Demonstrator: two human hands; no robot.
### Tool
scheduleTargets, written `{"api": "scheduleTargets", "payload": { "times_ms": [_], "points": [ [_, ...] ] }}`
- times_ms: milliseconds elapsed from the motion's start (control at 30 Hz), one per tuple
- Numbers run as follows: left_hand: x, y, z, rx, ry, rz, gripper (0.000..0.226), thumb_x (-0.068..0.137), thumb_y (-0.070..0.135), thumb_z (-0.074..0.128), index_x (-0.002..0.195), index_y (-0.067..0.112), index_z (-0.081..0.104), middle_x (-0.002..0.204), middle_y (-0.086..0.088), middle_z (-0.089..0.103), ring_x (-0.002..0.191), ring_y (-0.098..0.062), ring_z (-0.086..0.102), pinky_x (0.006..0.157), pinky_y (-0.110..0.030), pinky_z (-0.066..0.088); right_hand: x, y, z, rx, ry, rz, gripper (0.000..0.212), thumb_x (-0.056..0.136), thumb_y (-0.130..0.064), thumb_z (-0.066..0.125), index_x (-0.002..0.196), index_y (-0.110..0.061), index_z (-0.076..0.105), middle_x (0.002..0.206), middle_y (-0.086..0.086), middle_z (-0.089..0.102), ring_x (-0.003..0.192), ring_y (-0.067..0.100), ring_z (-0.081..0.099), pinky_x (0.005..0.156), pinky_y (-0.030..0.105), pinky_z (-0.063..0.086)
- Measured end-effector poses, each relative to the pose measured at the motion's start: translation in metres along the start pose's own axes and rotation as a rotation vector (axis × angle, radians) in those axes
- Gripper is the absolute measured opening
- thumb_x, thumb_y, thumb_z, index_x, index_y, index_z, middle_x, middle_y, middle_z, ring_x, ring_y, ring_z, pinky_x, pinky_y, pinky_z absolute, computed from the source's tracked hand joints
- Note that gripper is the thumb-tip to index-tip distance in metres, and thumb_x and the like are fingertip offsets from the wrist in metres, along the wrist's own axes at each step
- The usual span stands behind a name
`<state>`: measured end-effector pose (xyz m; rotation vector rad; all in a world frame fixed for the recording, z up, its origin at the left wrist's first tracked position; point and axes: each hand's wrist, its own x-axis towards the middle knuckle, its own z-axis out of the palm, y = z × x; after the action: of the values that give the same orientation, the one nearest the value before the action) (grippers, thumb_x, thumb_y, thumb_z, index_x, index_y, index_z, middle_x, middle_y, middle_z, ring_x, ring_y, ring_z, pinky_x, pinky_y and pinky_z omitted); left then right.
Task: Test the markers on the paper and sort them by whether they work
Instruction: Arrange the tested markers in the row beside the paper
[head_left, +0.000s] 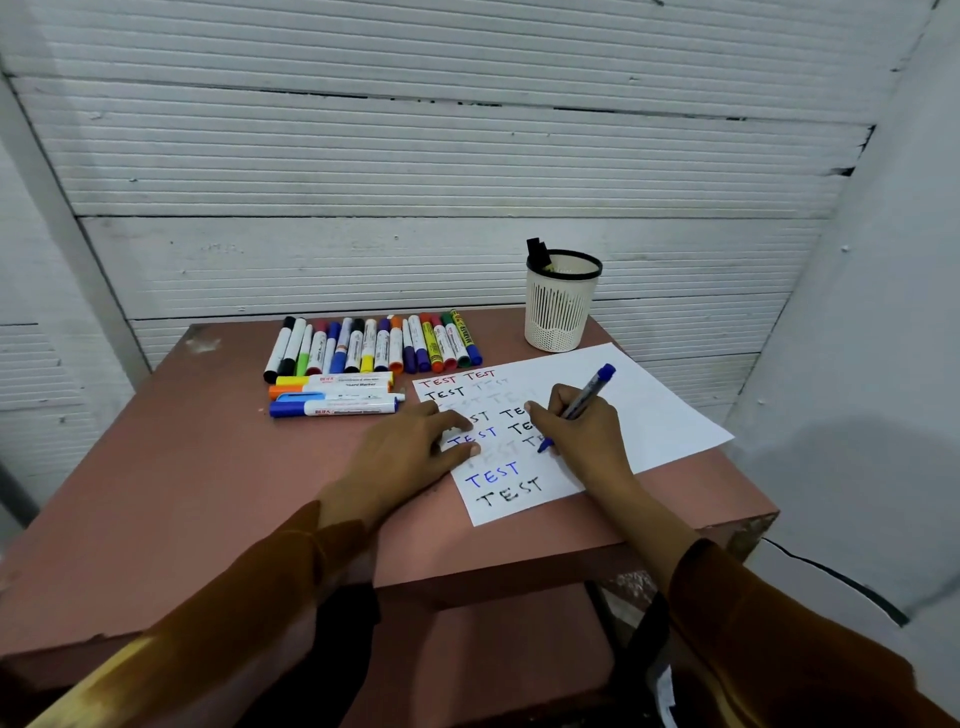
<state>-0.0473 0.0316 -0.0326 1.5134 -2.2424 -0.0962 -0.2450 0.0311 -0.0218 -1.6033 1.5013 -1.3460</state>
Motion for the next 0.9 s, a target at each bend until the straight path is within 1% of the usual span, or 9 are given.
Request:
{"api": "scheduleTargets", "payload": {
  "times_ms": [133, 200, 300, 400, 467, 633, 733, 800, 900],
  "points": [
    [-0.0008, 0.0, 0.0003, -0.011, 0.005, 0.002, 0.039, 0.088, 0.054, 0.049, 0.119, 0.033, 0.058, 0.086, 0.01, 0.044, 0.079, -0.006, 0.044, 0.065, -0.023, 0.037, -0.0012, -0.0019, -0.0001, -0.026, -0.021, -0.009, 0.043, 0.085, -0.014, 0.065, 0.054, -0.013, 0.036, 0.056, 0.014, 0.047, 0.055, 0.021, 0.047, 0.058, 0.026, 0.04],
    [-0.0002, 0.0001, 0.0002, -0.011, 0.003, 0.002, 0.039, 0.088, 0.054, 0.049, 0.119, 0.032, 0.058, 0.086, 0.01, 0.044, 0.08, -0.006, 0.044, 0.064, -0.023, 0.035, -0.0019, -0.0028, 0.0003, -0.042, -0.034, -0.01, 0.043, 0.085, -0.014, 0.065, 0.054, -0.013, 0.035, 0.054, 0.011, 0.046, 0.053, 0.019, 0.047, 0.057, 0.026, 0.04],
    [-0.0003, -0.0002, 0.0, -0.022, 0.009, 0.006, 0.038, 0.088, 0.053, 0.05, 0.117, 0.032, 0.059, 0.086, 0.01, 0.046, 0.079, -0.007, 0.045, 0.066, -0.024, 0.04, -0.0026, -0.0037, 0.0012, -0.092, -0.062, -0.013, 0.044, 0.085, -0.015, 0.064, 0.054, -0.014, 0.033, 0.049, 0.005, 0.041, 0.044, 0.009, 0.041, 0.051, 0.018, 0.034],
    [-0.0007, -0.0012, -0.0001, -0.023, 0.012, 0.014, 0.037, 0.088, 0.052, 0.05, 0.117, 0.032, 0.059, 0.087, 0.01, 0.049, 0.079, -0.006, 0.045, 0.068, -0.024, 0.043, -0.003, -0.0041, 0.003, -0.132, -0.065, -0.023, 0.044, 0.086, -0.015, 0.064, 0.055, -0.014, 0.032, 0.05, 0.004, 0.036, 0.044, 0.01, 0.035, 0.05, 0.019, 0.03],
    [-0.0001, -0.0015, -0.0001, -0.024, 0.008, 0.017, 0.037, 0.088, 0.052, 0.049, 0.118, 0.032, 0.059, 0.087, 0.01, 0.048, 0.079, -0.006, 0.045, 0.067, -0.024, 0.042, -0.0032, -0.0039, 0.0034, -0.137, -0.045, -0.036, 0.044, 0.086, -0.013, 0.063, 0.055, -0.014, 0.031, 0.05, 0.003, 0.034, 0.042, 0.008, 0.04, 0.048, 0.016, 0.029],
    [0.0004, -0.0024, -0.0001, -0.015, 0.0, 0.027, 0.038, 0.088, 0.052, 0.048, 0.118, 0.031, 0.059, 0.083, 0.011, 0.047, 0.077, -0.006, 0.044, 0.065, -0.023, 0.041, -0.0017, -0.0005, 0.0019, -0.137, 0.047, -0.031, 0.042, 0.086, -0.009, 0.06, 0.056, -0.013, 0.03, 0.051, 0.005, 0.034, 0.047, 0.014, 0.036, 0.047, 0.014, 0.031],
    [0.0003, -0.0026, -0.0005, -0.014, -0.005, 0.025, 0.037, 0.089, 0.052, 0.049, 0.118, 0.031, 0.059, 0.083, 0.011, 0.046, 0.077, -0.006, 0.043, 0.064, -0.023, 0.04, -0.0016, -0.0003, 0.001, -0.115, 0.064, -0.012, 0.042, 0.087, -0.01, 0.06, 0.056, -0.012, 0.032, 0.051, 0.004, 0.036, 0.045, 0.01, 0.04, 0.046, 0.012, 0.032],
    [0.0, -0.0028, -0.0004, -0.012, -0.005, 0.025, 0.037, 0.088, 0.052, 0.049, 0.117, 0.031, 0.059, 0.082, 0.011, 0.047, 0.076, -0.006, 0.044, 0.064, -0.023, 0.04, -0.0015, -0.0016, 0.0016, -0.084, 0.041, 0.005, 0.042, 0.087, -0.014, 0.061, 0.056, -0.012, 0.033, 0.053, 0.005, 0.04, 0.049, 0.009, 0.046, 0.05, 0.015, 0.034],
    [0.0003, -0.0024, -0.0007, -0.01, -0.016, 0.02, 0.038, 0.088, 0.053, 0.049, 0.117, 0.031, 0.059, 0.085, 0.01, 0.049, 0.077, -0.006, 0.045, 0.065, -0.024, 0.042, -0.0021, -0.0045, 0.003, -0.125, -0.03, 0.024, 0.042, 0.088, -0.018, 0.062, 0.056, -0.013, 0.034, 0.052, 0.003, 0.041, 0.049, 0.01, 0.043, 0.053, 0.019, 0.034]
  ]
}}
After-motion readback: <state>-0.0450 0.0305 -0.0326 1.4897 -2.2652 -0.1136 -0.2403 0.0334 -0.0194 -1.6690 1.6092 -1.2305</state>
